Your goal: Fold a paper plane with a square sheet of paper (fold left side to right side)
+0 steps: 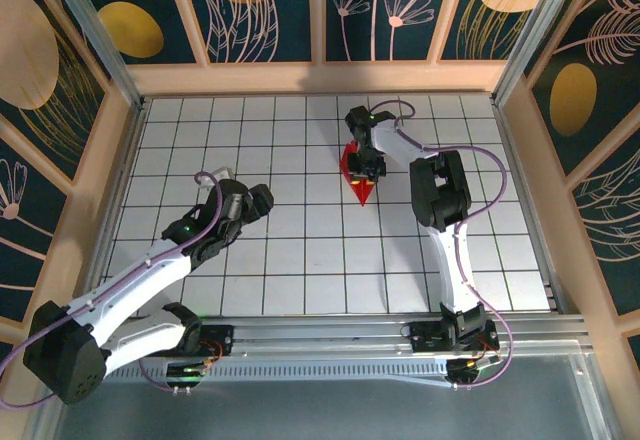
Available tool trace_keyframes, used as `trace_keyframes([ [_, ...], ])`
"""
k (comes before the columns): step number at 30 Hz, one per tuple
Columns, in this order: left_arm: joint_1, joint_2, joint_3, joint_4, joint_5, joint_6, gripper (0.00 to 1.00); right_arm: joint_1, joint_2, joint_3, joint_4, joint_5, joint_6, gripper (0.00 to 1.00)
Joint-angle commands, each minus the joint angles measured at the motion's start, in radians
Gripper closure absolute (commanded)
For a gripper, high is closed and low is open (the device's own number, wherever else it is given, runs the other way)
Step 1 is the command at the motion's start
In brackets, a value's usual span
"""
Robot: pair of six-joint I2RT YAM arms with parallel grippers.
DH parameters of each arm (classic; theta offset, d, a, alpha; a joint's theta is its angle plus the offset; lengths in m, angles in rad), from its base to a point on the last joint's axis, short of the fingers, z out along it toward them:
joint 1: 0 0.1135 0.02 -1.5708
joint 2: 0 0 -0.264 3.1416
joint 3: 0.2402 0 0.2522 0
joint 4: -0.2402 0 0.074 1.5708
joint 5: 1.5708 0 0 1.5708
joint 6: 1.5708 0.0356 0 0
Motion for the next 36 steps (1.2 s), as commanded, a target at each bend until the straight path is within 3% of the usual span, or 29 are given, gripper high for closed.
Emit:
trace_keyframes([
  [1,0.003,0.010,0.033,-0.008,-0.004,0.016,0.09,-0.008,0.018,-0.024,0.004,0.006,-0.001,0.68],
  [13,0.008,0.044,0.105,-0.075,-0.052,0.017,0.08,-0.009,-0.018,-0.021,-0.020,0.032,0.017,0.64],
  [25,0.020,0.090,0.131,-0.067,-0.014,0.012,0.08,-0.003,-0.039,-0.014,-0.019,0.041,0.089,0.64],
  [36,0.025,0.097,0.135,-0.073,-0.009,0.013,0.08,0.016,-0.056,0.040,-0.075,0.064,0.058,0.64],
])
